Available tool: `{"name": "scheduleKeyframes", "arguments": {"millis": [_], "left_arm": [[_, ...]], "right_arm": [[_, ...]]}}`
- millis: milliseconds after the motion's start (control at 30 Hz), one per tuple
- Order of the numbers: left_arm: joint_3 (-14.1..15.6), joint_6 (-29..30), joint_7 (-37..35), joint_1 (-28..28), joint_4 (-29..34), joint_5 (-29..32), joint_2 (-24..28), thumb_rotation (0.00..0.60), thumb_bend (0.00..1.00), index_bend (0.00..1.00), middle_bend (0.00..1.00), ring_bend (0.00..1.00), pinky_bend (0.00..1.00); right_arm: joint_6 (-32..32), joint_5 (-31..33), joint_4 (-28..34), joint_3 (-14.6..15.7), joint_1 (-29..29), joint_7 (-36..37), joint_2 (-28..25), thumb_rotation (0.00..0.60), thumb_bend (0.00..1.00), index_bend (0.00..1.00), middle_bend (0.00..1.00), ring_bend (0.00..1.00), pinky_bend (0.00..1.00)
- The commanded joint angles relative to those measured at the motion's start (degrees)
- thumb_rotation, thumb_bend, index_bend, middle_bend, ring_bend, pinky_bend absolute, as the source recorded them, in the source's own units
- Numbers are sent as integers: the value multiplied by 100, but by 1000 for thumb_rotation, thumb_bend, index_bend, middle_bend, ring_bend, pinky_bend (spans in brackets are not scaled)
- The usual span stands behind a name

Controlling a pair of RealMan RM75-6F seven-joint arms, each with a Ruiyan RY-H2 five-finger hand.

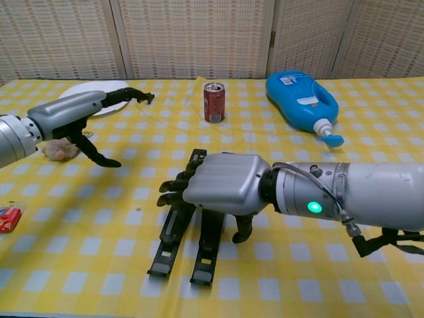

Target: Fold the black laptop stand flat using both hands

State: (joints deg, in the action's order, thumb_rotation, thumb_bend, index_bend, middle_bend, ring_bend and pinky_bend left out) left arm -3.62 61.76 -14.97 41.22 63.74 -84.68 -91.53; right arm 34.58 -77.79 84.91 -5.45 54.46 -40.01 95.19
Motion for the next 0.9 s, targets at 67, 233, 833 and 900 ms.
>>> {"name": "scheduleKeyframes", "arguments": {"millis": [67, 233, 833, 900], "left_arm": [[-3, 6, -34, -40, -12, 11, 20, 600, 34, 0, 0, 0, 0], [-4, 3, -91, -86, -79, 12, 21, 600, 34, 0, 0, 0, 0], [-23, 13, -266, -171, -222, -43, 3, 600, 34, 0, 0, 0, 0], [-29, 10, -251, -172, -213, -44, 7, 600, 34, 0, 0, 0, 0]], "right_arm": [[-138, 269, -124, -5, 174, -190, 108, 600, 195, 0, 91, 97, 93], [-146, 526, -283, 17, 342, -329, 264, 600, 195, 17, 172, 119, 92], [576, -284, -583, 222, 406, 517, 357, 600, 199, 462, 464, 290, 120], [696, -470, -621, 253, 390, 719, 351, 600, 203, 507, 501, 316, 135]]}}
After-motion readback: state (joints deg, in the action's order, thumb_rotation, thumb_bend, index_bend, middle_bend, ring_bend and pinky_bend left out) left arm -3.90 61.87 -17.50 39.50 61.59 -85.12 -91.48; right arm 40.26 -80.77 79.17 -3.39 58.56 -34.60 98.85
